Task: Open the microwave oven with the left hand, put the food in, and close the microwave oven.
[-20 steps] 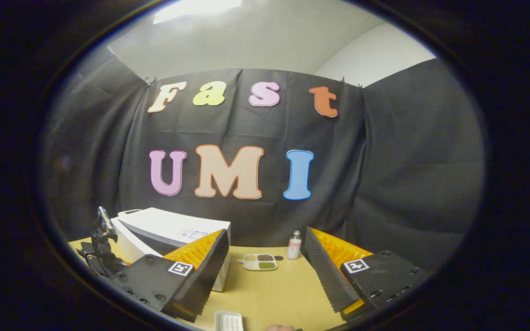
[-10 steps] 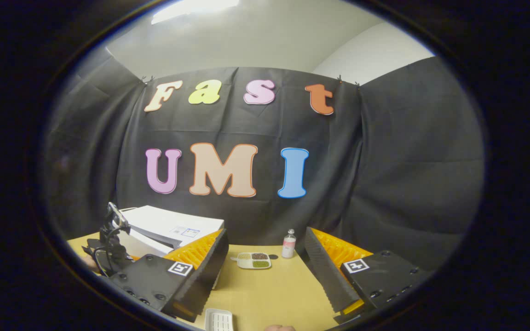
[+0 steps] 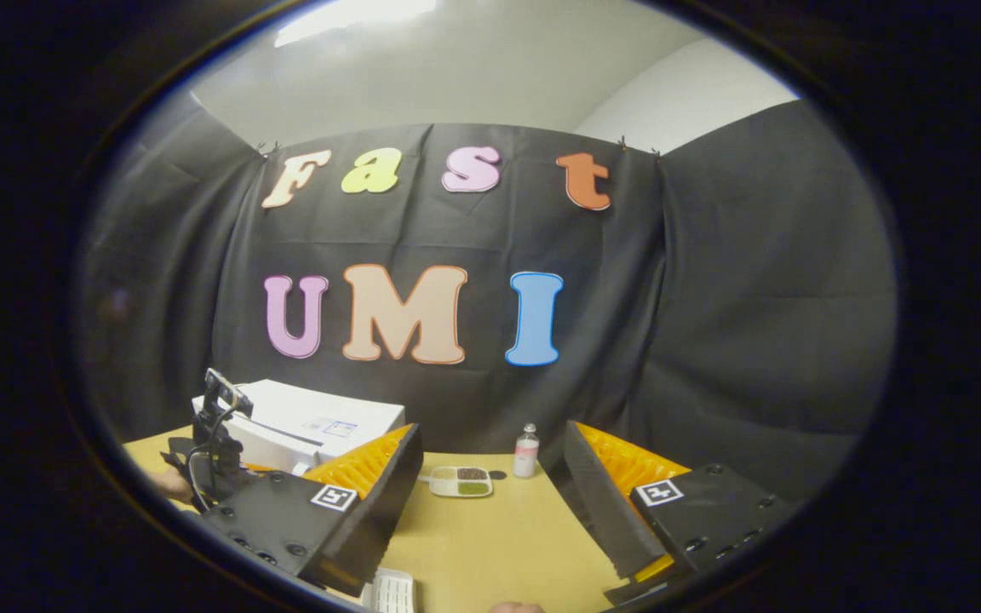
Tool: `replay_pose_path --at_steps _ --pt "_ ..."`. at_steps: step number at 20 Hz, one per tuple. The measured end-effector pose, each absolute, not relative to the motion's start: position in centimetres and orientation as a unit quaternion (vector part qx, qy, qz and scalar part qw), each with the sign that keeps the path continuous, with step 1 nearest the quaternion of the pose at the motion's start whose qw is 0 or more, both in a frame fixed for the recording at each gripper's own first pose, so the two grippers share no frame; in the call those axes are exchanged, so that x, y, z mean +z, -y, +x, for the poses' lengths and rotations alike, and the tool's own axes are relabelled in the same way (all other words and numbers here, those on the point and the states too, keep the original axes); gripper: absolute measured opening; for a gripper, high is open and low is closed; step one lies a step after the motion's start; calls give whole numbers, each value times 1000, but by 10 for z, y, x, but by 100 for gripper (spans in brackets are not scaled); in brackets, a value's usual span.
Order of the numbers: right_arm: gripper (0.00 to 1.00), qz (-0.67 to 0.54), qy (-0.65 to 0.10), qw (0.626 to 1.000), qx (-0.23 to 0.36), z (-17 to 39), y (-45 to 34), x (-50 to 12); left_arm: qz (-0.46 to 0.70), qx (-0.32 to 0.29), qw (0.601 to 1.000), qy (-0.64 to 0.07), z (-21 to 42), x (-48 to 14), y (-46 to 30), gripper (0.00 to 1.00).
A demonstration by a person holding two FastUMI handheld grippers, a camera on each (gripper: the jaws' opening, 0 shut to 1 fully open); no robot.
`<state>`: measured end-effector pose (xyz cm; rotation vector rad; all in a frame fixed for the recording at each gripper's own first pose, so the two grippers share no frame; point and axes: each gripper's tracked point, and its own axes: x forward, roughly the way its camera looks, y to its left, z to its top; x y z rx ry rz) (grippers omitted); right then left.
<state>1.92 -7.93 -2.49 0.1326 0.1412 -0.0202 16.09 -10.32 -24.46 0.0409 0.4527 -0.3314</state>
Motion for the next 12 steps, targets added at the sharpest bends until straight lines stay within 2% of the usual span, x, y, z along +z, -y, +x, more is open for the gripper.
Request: replay_pose_path --at_steps 5,11,12 --pt "96 78 -79 994 -4 27 77 -31 -11 -148 963 -224 162 -245 110 0" --pt "96 55 -69 996 -13 28 85 -28 -25 -163 957 -241 163 -252 127 0" --pt "100 55 -68 996 -14 28 86 -26 -28 -166 958 -232 167 -251 129 0"
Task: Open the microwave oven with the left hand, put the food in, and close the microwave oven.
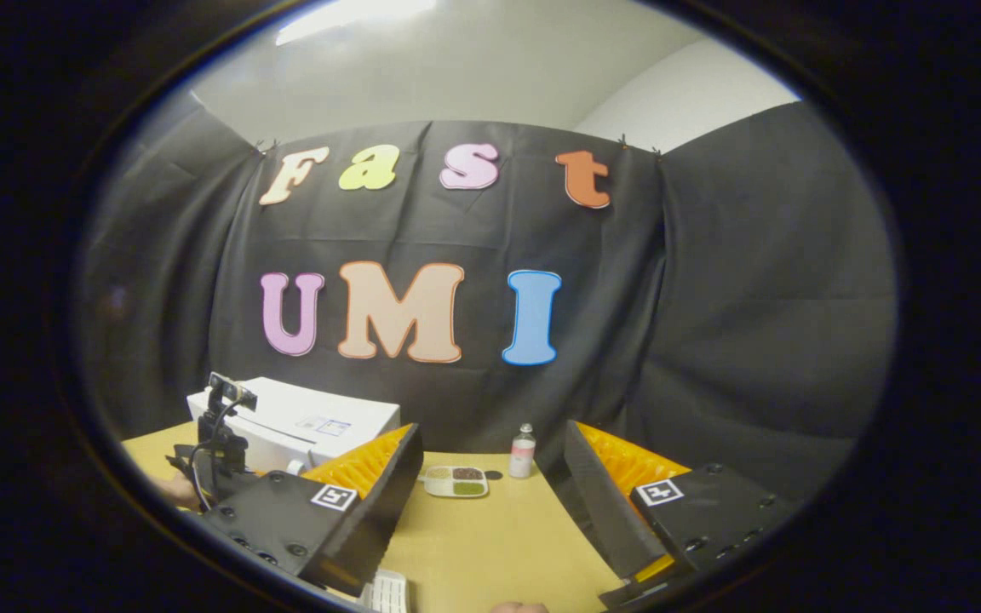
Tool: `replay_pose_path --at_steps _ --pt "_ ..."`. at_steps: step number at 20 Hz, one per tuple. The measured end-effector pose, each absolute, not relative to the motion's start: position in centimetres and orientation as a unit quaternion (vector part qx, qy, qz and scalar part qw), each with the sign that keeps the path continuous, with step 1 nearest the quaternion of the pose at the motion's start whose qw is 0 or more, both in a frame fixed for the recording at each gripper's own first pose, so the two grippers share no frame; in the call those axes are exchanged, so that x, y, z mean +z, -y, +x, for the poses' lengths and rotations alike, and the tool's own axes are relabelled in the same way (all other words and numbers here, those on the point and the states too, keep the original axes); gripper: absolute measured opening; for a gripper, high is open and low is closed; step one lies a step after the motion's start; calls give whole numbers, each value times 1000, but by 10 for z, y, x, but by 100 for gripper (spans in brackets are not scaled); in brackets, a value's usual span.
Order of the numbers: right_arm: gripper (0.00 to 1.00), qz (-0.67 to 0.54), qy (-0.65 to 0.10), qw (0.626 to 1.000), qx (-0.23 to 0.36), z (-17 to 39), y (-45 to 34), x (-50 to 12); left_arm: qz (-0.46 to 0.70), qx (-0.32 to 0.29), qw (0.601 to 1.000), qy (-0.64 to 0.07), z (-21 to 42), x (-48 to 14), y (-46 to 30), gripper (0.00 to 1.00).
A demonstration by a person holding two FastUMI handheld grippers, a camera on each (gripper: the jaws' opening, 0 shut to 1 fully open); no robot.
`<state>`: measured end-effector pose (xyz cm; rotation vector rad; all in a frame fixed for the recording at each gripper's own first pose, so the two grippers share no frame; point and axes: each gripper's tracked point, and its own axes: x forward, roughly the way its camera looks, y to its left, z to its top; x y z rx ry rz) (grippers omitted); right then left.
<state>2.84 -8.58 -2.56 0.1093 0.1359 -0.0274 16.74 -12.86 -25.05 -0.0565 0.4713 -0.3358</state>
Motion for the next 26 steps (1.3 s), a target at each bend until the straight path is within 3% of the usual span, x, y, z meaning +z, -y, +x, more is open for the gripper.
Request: replay_pose_path --at_steps 1,15,26 --pt "96 55 -68 996 -13 27 86 -25 -20 -160 960 -228 176 -247 126 0" --pt "97 60 -78 995 2 22 60 -31 -7 -149 963 -224 149 -228 106 0" --pt "97 77 -61 993 62 31 -10 -15 -28 -135 983 -122 70 -86 59 1"
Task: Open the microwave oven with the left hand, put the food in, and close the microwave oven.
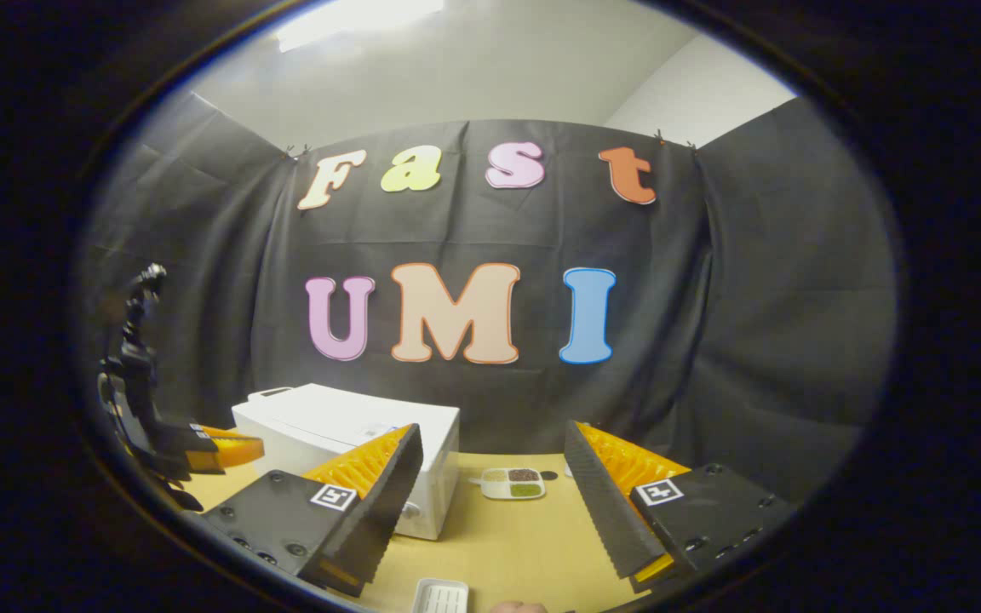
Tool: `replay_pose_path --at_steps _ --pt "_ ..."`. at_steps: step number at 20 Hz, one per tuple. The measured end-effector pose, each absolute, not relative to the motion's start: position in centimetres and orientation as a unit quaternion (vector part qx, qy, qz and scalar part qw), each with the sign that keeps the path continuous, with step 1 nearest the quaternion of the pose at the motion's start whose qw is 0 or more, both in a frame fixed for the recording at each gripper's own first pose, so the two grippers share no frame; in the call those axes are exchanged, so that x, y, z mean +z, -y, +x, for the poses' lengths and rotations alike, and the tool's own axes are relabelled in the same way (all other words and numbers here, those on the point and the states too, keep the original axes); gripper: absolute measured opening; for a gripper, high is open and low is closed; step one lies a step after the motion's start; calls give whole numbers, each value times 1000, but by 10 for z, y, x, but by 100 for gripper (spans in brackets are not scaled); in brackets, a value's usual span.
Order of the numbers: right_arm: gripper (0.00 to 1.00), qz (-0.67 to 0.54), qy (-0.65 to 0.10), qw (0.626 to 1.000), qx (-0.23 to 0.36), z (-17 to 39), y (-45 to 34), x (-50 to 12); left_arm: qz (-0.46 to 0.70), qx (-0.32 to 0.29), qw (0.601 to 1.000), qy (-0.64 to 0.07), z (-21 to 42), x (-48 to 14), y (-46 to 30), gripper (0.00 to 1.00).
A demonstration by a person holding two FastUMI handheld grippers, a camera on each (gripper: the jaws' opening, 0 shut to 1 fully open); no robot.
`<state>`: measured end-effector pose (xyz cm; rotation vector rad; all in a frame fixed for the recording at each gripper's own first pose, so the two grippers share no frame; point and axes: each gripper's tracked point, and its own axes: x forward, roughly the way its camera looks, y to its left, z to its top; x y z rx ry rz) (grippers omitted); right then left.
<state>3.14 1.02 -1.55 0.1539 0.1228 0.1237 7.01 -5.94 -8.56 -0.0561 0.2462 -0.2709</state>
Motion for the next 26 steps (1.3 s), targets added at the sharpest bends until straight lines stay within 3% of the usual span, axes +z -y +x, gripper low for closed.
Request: replay_pose_path --at_steps 11,12,15,26 --pt "97 78 -57 990 101 13 -67 3 -37 -88 995 -29 19 26 13 2" --pt "97 76 -56 990 105 9 -71 5 -38 -79 996 -23 16 28 8 14" --pt "97 70 -53 990 109 1 -79 9 -64 -102 992 -21 8 25 20 89" --pt "97 70 -52 992 96 -18 -83 21 -23 -75 997 5 -10 29 -4 93"
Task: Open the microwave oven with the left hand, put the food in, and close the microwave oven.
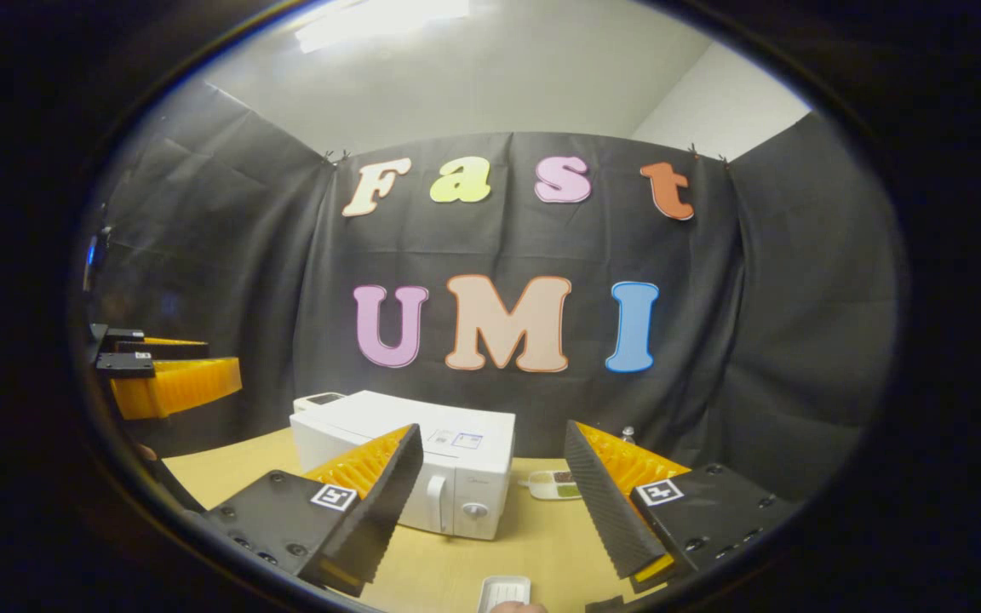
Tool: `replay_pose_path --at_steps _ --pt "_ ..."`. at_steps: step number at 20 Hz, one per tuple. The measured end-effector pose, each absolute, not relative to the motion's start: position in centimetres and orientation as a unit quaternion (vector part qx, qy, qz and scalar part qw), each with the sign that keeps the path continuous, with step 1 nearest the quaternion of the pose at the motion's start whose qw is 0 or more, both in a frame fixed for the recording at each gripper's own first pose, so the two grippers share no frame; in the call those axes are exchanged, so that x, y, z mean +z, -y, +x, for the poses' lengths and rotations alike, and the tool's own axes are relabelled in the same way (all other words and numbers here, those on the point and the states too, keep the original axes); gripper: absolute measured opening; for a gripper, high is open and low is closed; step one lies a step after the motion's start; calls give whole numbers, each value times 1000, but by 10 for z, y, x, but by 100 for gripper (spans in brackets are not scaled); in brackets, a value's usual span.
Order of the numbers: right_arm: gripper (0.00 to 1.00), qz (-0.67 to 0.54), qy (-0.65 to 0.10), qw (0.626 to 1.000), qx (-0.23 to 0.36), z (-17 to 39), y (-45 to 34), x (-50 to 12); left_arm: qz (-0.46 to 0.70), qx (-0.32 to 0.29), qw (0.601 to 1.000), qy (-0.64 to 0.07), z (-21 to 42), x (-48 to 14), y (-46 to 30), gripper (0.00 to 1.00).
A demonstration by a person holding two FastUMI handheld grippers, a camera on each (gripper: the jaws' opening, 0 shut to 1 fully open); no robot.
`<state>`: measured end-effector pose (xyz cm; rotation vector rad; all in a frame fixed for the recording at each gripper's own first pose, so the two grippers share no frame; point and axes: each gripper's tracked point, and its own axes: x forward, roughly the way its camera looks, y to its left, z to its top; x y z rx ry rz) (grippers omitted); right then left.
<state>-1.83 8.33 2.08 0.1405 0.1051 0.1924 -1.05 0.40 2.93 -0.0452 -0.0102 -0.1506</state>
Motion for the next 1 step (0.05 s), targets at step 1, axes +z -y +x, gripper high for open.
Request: replay_pose_path --at_steps 1 --pt "96 69 -53 992 94 -19 -81 21 -18 -75 997 7 -11 30 -5 93"
